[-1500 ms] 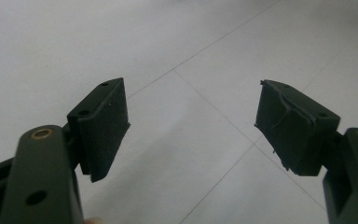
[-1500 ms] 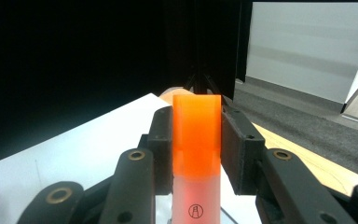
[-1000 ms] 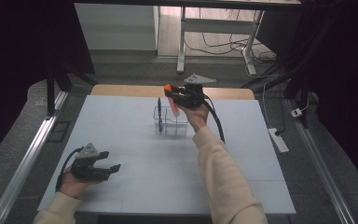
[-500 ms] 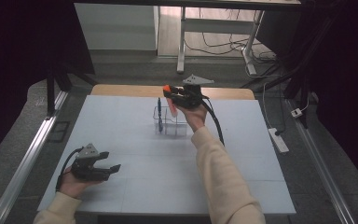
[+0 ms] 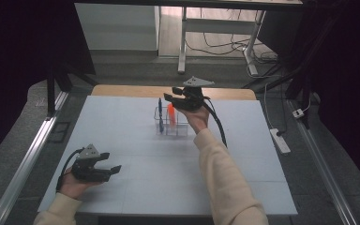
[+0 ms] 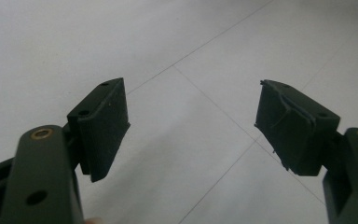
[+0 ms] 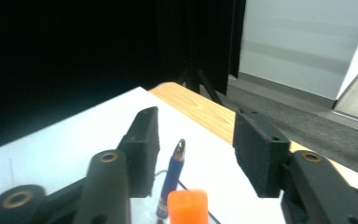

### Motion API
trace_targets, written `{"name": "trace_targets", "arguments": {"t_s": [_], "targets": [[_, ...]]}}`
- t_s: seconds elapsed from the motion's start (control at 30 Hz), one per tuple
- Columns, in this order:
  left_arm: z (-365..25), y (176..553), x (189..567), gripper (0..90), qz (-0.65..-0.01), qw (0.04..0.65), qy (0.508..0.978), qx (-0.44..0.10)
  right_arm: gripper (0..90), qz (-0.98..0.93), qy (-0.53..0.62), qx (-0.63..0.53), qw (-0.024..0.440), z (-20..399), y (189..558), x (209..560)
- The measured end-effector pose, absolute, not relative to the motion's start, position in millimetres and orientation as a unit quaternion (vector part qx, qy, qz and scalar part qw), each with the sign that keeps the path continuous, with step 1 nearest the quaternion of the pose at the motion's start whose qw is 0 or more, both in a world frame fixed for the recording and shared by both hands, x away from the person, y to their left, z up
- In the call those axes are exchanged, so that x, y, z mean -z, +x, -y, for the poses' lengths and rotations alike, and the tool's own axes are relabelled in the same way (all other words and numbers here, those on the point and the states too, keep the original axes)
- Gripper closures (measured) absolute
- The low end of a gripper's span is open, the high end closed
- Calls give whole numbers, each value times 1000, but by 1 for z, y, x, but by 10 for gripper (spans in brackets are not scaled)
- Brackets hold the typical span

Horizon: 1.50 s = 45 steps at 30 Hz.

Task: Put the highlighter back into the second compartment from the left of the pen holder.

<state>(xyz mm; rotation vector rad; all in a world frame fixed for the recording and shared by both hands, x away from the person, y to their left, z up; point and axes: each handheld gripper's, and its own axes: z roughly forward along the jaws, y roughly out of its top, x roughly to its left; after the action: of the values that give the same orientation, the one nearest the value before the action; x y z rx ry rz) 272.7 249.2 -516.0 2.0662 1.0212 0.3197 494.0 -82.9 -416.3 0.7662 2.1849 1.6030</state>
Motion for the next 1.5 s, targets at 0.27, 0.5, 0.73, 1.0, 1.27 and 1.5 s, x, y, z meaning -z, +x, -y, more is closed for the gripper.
{"name": "trace_targets", "arguments": {"t_s": [0.27,0.5,0.73,1.0,1.27,1.5], "targets": [[-249,273,516,250,-404,396,815,-127,475,-771,266,-557,155,94,488,418],[-251,273,515,250,-406,397,813,-127,468,-769,269,-559,151,108,481,420],[-250,273,516,250,-407,396,813,-127,466,-773,266,-556,153,122,473,421],[-251,273,515,250,-408,396,813,-128,466,-778,255,-551,162,138,456,417],[-251,272,515,250,-408,397,812,-129,466,-788,250,-538,165,161,436,418],[-252,272,516,250,-410,396,812,-129,461,-799,249,-522,167,180,421,417]]}}
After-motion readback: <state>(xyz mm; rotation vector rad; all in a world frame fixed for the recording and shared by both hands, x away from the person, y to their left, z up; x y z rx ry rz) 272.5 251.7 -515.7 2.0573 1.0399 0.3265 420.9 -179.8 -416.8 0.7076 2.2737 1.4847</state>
